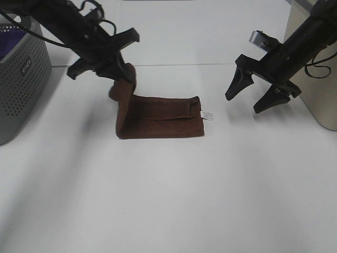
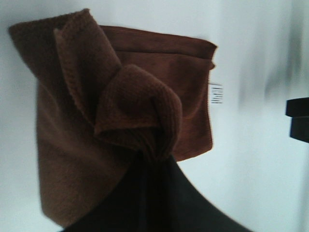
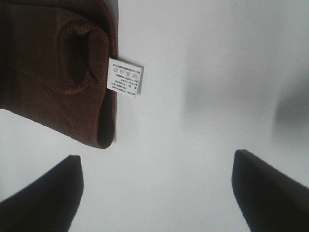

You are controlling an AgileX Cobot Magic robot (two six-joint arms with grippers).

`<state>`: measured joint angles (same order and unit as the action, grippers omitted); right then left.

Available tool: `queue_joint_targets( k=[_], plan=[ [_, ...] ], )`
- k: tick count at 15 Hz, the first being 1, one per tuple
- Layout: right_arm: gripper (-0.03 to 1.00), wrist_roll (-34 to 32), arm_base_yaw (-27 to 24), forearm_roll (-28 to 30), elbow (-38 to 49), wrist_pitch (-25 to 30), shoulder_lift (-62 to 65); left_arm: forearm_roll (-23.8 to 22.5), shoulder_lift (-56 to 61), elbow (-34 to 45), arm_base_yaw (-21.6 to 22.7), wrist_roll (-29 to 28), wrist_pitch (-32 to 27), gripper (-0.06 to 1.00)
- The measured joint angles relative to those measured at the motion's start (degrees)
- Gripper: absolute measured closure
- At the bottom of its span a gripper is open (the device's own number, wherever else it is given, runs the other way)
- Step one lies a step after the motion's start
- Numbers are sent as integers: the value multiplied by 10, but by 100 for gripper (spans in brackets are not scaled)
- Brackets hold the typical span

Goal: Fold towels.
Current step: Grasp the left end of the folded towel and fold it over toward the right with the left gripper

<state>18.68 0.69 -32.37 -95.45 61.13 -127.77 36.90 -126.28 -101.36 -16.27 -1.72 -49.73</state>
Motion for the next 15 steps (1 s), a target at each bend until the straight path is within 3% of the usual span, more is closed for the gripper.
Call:
queue_joint_targets(
  k=[6,7,9,11,13,15],
  plan=[
    [17,-4,0,0,0,1,0,57,-62,0,-96,-22,137,87],
    [17,-5,0,0,0,2,0,60,-66,0,-100,-36,150,80],
    [17,-6,0,-5,0,9,0,85,-68,0,-102,-52,171,56],
    [17,-9,0,-14,0,13,0,146,-69,0,-102,-52,188,37],
    [17,-11,0,-15,0,15,0,203,-69,0,-102,-7,189,33],
    [17,-12,0,-28,0,32,0,215,-61,0,-98,66,182,32]
  ],
)
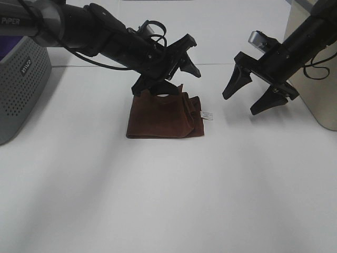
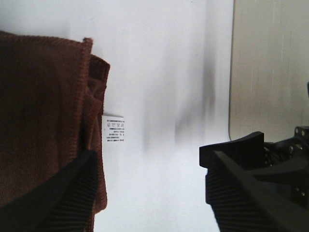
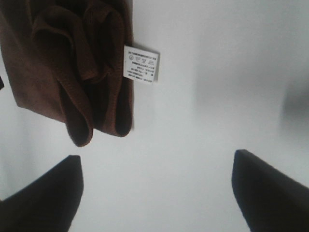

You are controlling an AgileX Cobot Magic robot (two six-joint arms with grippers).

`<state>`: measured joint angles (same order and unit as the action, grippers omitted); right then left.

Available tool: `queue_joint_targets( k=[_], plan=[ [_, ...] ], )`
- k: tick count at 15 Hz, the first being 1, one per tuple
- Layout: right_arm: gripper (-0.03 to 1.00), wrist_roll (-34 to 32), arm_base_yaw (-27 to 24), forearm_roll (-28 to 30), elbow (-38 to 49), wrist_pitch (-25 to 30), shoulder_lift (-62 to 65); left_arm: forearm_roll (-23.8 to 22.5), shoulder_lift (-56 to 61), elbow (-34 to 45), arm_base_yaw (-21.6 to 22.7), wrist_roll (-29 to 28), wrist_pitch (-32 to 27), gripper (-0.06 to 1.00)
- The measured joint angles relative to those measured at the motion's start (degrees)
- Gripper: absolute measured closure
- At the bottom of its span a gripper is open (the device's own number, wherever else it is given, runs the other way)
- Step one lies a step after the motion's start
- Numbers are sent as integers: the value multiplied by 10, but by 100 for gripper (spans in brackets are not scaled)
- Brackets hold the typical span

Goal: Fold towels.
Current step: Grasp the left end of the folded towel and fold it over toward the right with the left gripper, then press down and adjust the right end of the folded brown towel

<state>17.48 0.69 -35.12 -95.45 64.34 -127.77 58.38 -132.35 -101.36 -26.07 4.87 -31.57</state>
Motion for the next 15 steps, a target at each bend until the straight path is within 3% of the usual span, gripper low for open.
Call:
queue_joint_targets(
  k=[2,5,7,9,10,12,15],
  plan=[
    [17,21,1,-47,0,17,0,-6,23,0,26,74,-3,32],
    [17,77,41,-121,0,16,0,-76,50,-1,84,96,-21,32],
    [18,90,76,-143,0,4,0,-116,50,-1,104,76,-44,32],
    [19,133,136,-232,0,-37,0,-214,50,-1,120,22,-80,32],
    [20,150,148,-266,0,-57,-1,-240,50,-1,123,-1,-89,32],
    [20,162,154,-309,0,-102,-15,-271,50,-1,127,-46,-108,32],
    [20,170,153,-315,0,-144,-53,-277,50,-1,128,-56,-109,32]
  ],
)
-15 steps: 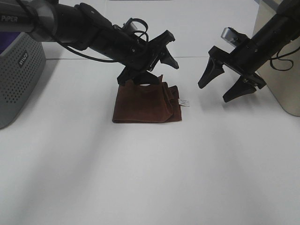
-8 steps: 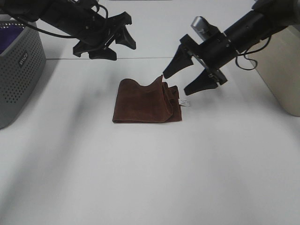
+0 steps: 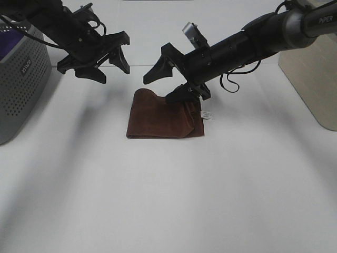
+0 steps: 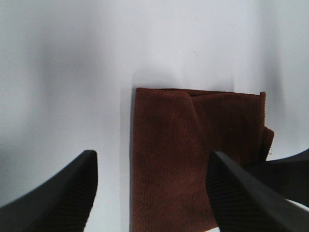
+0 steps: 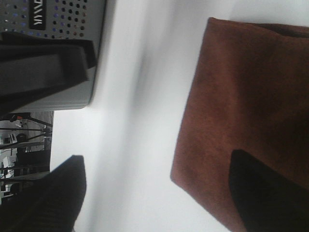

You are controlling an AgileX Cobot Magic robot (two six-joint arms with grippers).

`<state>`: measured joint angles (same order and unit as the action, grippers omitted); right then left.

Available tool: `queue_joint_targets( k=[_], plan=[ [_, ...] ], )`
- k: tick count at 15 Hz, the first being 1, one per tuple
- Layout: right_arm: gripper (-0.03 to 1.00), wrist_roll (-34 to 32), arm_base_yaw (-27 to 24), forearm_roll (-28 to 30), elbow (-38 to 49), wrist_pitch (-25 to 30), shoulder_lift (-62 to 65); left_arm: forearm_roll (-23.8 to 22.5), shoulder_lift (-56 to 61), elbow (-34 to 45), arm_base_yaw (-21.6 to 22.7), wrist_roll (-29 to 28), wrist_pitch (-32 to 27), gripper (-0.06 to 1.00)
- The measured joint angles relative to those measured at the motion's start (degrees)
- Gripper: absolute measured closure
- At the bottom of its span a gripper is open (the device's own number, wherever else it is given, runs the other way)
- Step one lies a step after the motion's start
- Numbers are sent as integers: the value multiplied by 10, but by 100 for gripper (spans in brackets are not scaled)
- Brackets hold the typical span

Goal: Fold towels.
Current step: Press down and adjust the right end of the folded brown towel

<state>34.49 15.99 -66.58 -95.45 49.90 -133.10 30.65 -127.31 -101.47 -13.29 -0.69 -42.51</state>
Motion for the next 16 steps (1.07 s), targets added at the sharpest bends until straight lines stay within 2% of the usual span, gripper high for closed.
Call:
queue_joint_targets(
  k=[3,6,8,11,13,16],
  plan=[
    [20,5,-9,8,0,-20,-14,0,0,0,0,0,0,32],
    [20,5,-52,25,0,-21,-22,-1,0,0,0,-1,-1,32],
    [20,3,-77,48,0,-23,-28,-1,0,0,0,-2,-1,32],
    [20,-5,-88,79,0,-23,-28,-1,0,0,0,-2,-2,32],
    [20,-6,-88,112,0,-18,-26,-1,0,0,0,-2,-12,32],
    [20,-53,-88,229,0,18,24,-3,12,0,0,16,-44,32]
  ],
)
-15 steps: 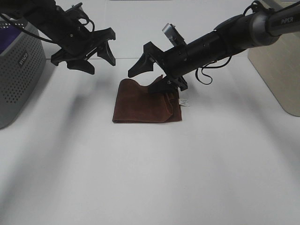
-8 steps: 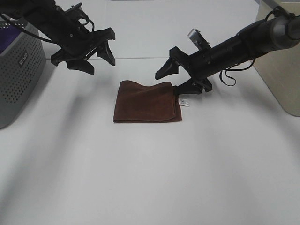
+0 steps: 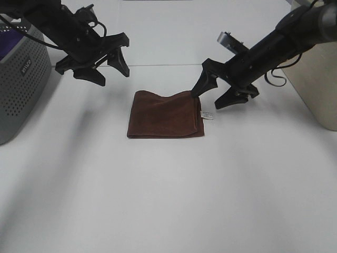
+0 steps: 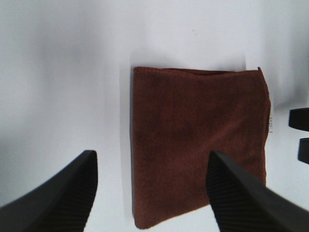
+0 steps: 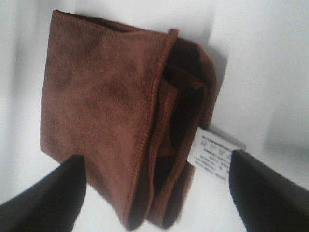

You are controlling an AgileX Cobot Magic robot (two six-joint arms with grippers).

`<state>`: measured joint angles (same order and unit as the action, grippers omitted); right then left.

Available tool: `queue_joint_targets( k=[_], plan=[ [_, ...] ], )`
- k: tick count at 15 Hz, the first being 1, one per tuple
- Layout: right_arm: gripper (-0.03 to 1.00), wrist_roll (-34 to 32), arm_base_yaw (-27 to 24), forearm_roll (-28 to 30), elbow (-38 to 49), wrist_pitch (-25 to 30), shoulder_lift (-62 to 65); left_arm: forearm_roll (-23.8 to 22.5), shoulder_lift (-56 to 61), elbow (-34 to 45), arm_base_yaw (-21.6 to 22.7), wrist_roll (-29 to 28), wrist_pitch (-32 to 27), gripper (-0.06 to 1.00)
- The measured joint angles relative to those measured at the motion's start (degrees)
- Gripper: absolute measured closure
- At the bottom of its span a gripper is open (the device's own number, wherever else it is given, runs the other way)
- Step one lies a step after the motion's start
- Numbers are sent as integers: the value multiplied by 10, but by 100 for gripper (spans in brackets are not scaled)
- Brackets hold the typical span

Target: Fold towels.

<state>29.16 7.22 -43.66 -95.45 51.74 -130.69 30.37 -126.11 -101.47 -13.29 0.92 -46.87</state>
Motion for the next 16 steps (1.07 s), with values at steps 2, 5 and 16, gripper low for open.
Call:
queue_joint_targets(
  k=[2,5,16],
  plan=[
    [20,-61,0,87,0,42,54,-1,27,-1,0,12,-33,32],
    [20,-120,0,170,0,120,133,-8,88,-2,0,16,-96,32],
    [20,-199,1,295,207,174,489,-284,498,186,0,-93,-226,32]
  ],
)
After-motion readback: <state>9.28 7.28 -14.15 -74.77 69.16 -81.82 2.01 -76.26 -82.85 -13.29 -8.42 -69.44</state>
